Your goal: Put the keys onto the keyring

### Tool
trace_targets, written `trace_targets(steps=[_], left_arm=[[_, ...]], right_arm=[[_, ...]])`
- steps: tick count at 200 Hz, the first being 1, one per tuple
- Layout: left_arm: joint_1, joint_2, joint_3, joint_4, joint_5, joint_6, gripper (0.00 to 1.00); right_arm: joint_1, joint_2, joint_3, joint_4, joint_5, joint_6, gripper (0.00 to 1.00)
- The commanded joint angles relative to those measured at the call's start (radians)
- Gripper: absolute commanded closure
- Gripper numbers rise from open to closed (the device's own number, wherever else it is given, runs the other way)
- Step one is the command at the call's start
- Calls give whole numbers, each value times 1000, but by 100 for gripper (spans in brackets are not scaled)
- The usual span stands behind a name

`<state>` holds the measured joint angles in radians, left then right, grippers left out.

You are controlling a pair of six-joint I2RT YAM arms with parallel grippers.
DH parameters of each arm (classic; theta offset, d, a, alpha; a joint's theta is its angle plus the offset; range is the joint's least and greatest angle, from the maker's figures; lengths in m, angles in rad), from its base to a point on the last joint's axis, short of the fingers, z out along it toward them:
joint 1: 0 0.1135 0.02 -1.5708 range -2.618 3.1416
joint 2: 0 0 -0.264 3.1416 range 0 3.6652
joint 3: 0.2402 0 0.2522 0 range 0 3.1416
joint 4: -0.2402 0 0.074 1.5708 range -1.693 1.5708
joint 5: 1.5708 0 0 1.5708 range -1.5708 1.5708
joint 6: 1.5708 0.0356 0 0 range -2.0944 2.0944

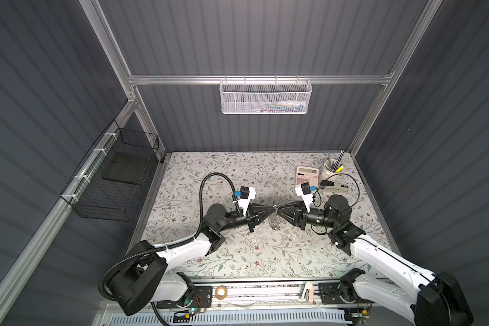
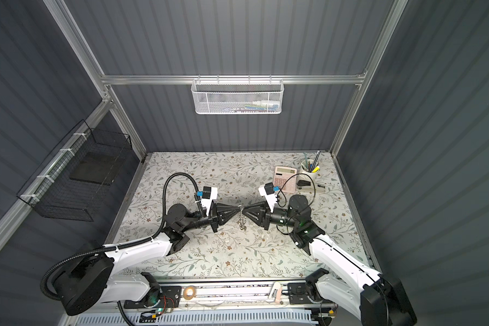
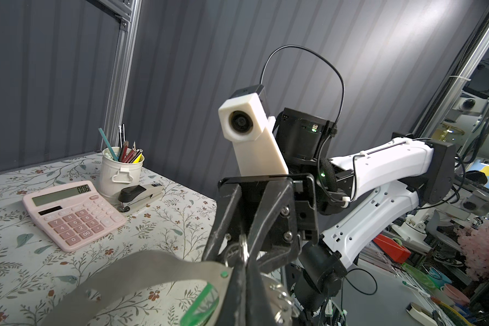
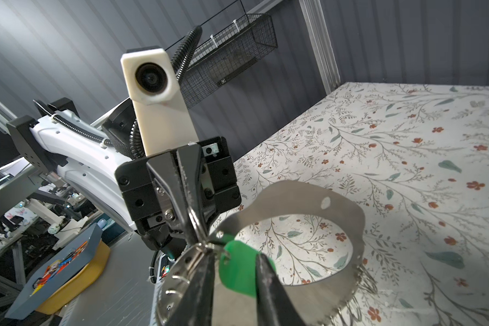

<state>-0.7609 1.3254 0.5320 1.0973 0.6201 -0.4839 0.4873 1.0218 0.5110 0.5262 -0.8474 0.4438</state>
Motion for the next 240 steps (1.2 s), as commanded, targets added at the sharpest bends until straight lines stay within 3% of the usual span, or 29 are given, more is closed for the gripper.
trace_targets(steps=[1, 53, 134, 159, 173, 203, 215, 240], left_arm=[[-8, 8, 32, 61, -8, -14, 100], [-8, 6, 33, 76, -34, -18, 100], [-21, 58, 69, 158, -36, -71, 100], [-28, 108, 63, 224, -40, -100, 100], [-27, 130, 54, 263, -54, -111, 100], [-28, 132, 45, 249, -67, -94, 100], [-27, 131, 41, 242, -69, -89, 100], [-27, 133, 38, 228, -71, -78, 100]], right_arm=[[10, -1, 30, 22, -21, -10, 80], [13, -2, 36, -3, -12, -24, 100], [61, 37, 79, -97, 21, -92, 100], [63, 31, 80, -109, 41, -98, 97], [63, 17, 80, -126, 73, -102, 90], [57, -19, 89, -219, 212, -126, 80], [45, -30, 89, -247, 284, -121, 72], [-9, -47, 84, -288, 375, -88, 68]])
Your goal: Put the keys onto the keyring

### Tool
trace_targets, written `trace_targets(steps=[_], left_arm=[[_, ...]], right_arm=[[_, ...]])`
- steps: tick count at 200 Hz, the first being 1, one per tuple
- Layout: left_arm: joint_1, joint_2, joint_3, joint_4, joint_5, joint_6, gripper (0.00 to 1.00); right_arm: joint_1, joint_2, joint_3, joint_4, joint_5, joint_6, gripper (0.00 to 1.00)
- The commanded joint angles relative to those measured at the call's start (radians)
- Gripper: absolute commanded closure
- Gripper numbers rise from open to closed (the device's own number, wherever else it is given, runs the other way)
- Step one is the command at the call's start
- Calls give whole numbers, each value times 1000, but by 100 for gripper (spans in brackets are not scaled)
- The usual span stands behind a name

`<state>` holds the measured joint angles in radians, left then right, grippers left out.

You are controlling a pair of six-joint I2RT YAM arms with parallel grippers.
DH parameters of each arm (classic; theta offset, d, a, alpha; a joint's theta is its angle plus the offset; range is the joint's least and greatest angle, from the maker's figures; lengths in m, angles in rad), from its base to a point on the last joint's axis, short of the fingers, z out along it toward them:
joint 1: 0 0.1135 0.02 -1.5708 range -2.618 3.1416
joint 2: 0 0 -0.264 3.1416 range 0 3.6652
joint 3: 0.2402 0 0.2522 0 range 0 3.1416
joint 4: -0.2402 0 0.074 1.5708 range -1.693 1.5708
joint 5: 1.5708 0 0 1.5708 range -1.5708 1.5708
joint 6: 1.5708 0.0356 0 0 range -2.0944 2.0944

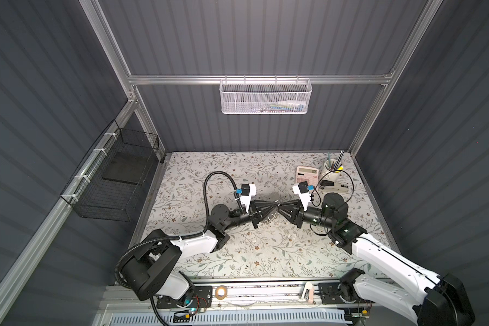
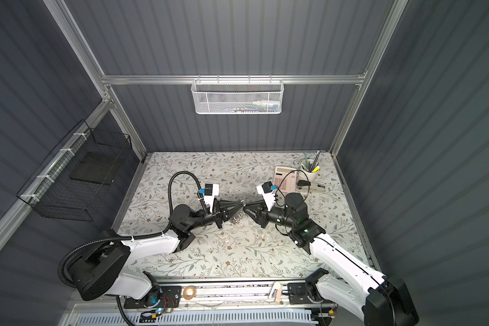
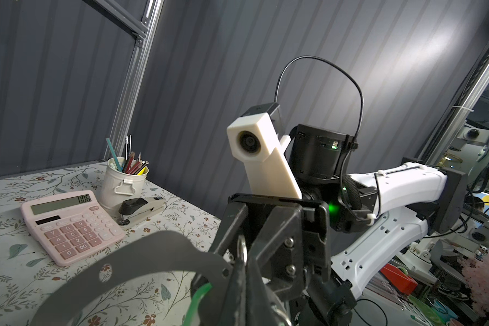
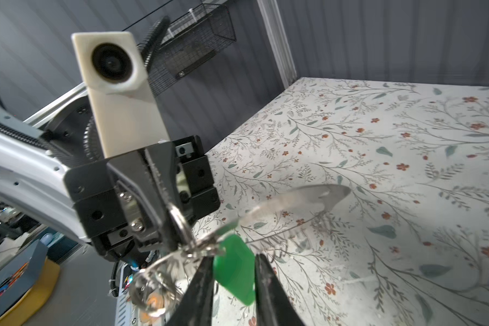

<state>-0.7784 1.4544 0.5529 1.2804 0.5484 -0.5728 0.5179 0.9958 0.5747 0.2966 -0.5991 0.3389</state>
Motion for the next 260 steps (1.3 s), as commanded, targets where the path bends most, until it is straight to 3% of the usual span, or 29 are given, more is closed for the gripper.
trace_targets(steps=[1, 64, 103, 158, 260], left_arm=[[-10, 5, 17, 44, 1, 11, 100], [-10, 68, 24, 91, 37, -16, 100], [-10, 98, 23, 128, 68, -38, 100], [-10, 124, 30, 180, 96, -61, 100], [-10, 104, 42, 191, 97, -62, 100]], right_arm=[[-42, -22, 19, -59, 129, 19, 68], [-136, -149, -60, -12, 177, 80, 55], [-135, -155, -96, 145, -17, 109, 49], [-102, -91, -85, 233, -162, 123, 51], [-65, -55, -56, 205, -196, 90, 64]])
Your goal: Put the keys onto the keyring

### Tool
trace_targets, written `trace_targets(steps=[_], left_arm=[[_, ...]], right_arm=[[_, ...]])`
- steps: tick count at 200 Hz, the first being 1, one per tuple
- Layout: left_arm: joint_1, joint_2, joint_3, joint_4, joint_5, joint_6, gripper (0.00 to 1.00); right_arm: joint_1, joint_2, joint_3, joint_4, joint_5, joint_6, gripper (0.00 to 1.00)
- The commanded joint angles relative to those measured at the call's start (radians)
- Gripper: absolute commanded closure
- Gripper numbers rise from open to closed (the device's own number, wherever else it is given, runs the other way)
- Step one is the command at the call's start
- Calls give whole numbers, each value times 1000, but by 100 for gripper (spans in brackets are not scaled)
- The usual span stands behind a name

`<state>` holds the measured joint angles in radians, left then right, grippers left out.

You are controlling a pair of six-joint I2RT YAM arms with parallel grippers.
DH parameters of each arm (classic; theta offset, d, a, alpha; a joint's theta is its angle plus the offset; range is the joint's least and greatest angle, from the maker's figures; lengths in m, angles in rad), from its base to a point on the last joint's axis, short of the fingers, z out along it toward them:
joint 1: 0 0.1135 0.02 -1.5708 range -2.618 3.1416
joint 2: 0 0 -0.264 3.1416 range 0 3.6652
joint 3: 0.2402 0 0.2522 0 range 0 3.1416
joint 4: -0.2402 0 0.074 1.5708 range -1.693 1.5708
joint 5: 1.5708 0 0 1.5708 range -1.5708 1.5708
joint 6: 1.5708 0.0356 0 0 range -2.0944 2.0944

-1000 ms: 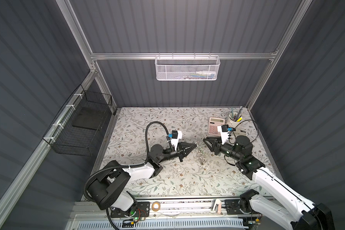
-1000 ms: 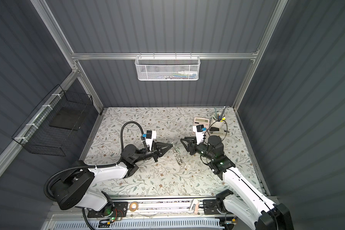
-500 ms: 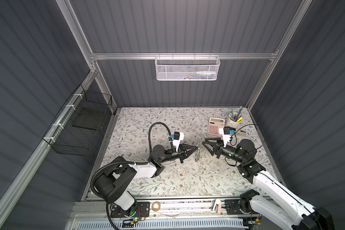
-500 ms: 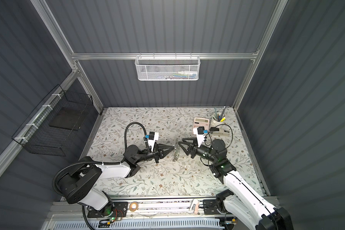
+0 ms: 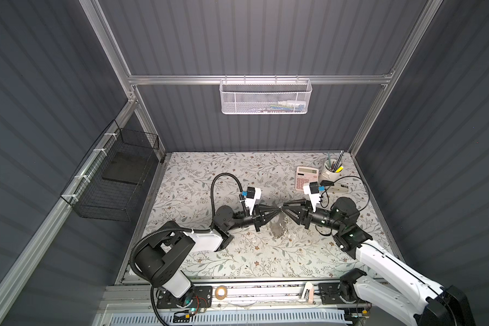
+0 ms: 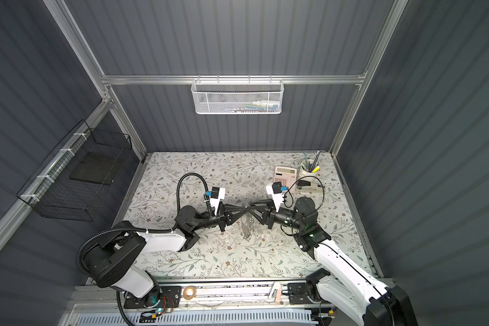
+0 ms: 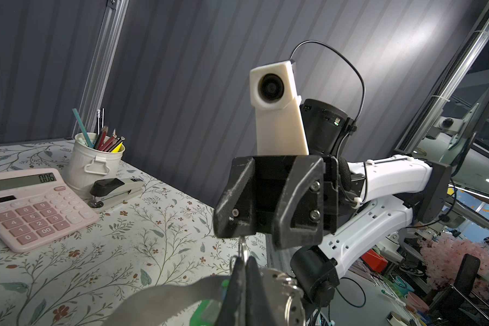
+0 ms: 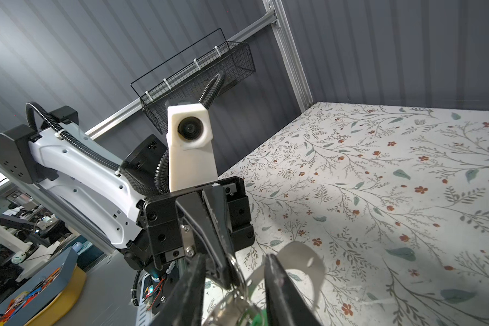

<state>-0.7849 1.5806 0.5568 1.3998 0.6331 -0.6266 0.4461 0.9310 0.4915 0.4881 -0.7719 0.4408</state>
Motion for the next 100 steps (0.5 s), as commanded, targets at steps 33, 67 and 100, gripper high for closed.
trace_targets(steps=[33, 67, 100], left_arm=[[-4, -43, 43, 66, 12, -8, 100], [-3, -72, 35, 40, 5, 13, 100], [-3, -87, 32, 12, 8, 24, 100]], right_arm=[[10, 15, 32, 3, -22, -18, 64], [14, 22, 38, 0, -24, -19, 69], [17, 23, 38, -1, -28, -21, 79]])
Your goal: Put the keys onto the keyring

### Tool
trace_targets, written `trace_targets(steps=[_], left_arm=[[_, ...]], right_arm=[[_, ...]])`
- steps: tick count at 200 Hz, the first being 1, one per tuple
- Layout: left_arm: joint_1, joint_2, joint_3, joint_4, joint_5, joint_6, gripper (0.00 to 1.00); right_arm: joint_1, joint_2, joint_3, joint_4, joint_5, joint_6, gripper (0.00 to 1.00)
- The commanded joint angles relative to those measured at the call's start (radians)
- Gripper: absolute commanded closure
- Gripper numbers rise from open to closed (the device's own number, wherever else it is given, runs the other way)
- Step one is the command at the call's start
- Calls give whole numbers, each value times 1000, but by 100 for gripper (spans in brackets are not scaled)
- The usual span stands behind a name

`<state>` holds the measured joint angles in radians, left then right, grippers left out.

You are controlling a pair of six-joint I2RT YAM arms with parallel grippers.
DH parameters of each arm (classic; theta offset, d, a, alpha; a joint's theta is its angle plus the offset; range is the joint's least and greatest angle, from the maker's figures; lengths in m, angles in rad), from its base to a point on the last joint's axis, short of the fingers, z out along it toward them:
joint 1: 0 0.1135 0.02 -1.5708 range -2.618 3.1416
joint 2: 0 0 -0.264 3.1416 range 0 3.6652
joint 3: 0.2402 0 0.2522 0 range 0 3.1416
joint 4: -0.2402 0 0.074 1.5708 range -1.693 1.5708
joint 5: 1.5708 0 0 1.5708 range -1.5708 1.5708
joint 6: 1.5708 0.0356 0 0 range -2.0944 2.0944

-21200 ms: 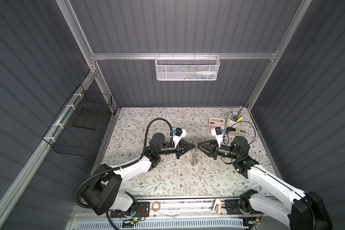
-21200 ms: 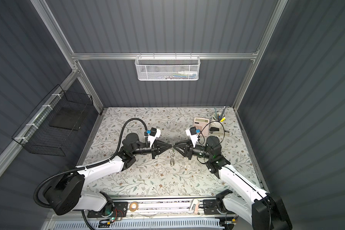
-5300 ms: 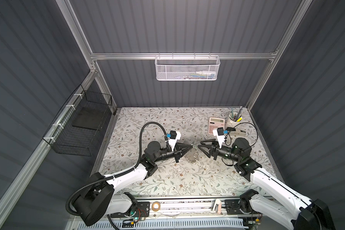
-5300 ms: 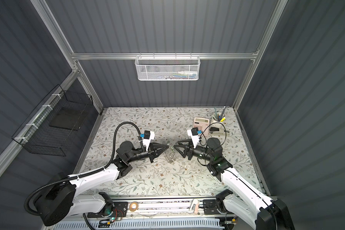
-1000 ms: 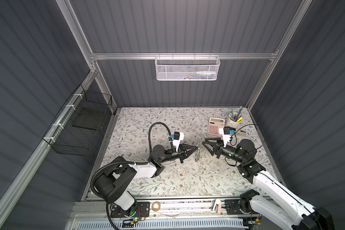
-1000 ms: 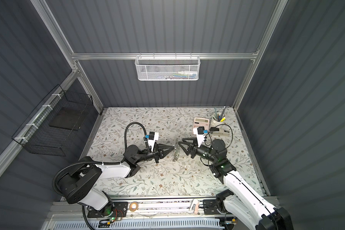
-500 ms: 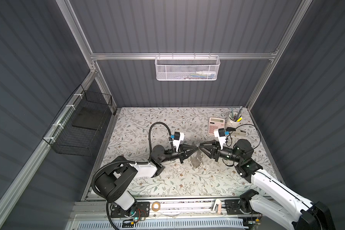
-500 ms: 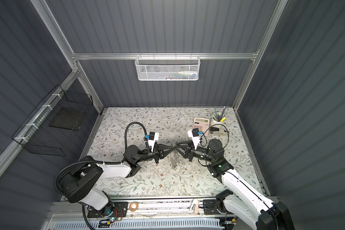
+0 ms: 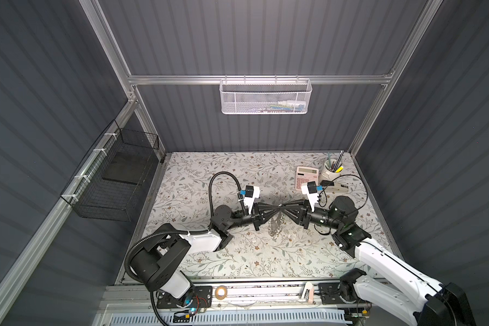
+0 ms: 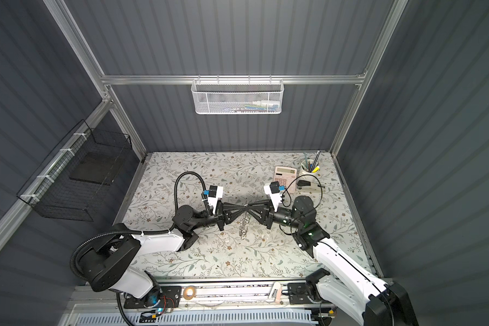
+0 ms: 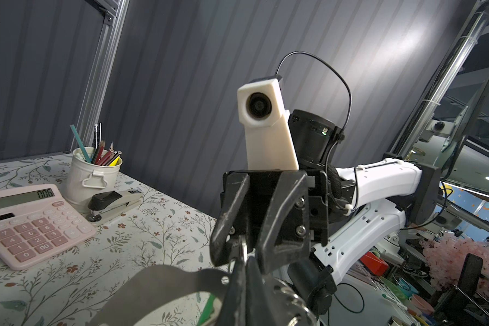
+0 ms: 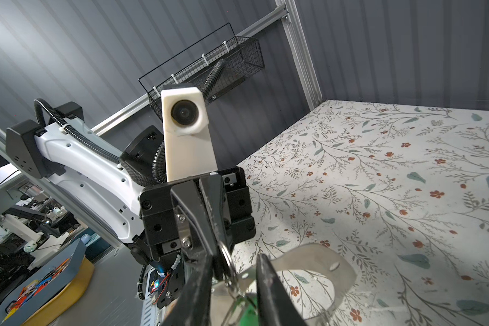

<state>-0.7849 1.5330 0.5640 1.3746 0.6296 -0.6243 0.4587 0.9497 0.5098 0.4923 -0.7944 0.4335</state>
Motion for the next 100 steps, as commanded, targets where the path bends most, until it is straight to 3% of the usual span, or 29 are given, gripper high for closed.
trace_targets(steps=[1, 65, 100], left_arm=[[-3, -40, 23, 37, 11, 21, 100], [-3, -56, 15, 18, 5, 41, 100], [-1, -75, 12, -29, 5, 64, 100]], right_arm=[[5, 4, 20, -5, -5, -13, 79], [8, 11, 29, -17, -5, -18, 100], [12, 12, 35, -30, 0, -24, 100]])
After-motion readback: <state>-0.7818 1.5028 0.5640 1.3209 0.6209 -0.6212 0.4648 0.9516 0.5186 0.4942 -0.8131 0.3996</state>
